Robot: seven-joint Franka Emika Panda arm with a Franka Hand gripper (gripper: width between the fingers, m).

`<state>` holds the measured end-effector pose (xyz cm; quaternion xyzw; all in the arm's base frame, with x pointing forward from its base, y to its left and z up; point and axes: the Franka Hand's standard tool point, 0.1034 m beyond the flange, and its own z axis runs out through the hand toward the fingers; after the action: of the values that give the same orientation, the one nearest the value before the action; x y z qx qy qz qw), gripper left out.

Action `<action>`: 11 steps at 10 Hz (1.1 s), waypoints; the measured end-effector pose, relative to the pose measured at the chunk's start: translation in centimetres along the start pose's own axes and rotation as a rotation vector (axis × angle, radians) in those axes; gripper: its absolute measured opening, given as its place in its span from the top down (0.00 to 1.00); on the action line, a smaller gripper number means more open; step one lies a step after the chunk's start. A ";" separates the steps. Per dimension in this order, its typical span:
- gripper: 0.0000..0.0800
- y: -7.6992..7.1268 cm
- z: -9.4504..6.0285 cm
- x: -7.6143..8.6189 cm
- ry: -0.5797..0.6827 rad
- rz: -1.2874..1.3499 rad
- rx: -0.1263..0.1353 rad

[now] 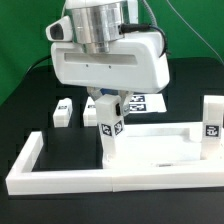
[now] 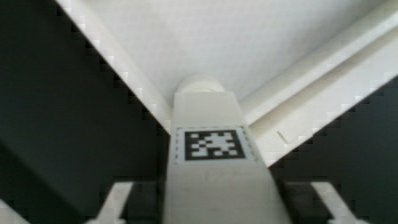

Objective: Assemble desk

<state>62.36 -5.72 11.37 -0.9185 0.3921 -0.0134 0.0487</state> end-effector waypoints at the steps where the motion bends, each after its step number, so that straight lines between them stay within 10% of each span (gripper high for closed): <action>1: 0.64 -0.2 0.0 -0.1 -0.006 0.174 0.009; 4: 0.64 -1.2 0.3 -0.6 -0.029 0.659 0.072; 7: 0.64 -1.7 0.4 -0.9 -0.035 0.756 0.078; 11: 0.21 -1.5 0.6 -2.1 -0.038 0.061 0.006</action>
Offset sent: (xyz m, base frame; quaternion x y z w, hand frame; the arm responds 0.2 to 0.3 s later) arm 0.0098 0.0274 -0.0012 0.1125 -0.0429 0.4450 0.8874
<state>62.07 -3.12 10.99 -0.9061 0.4188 0.0042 0.0591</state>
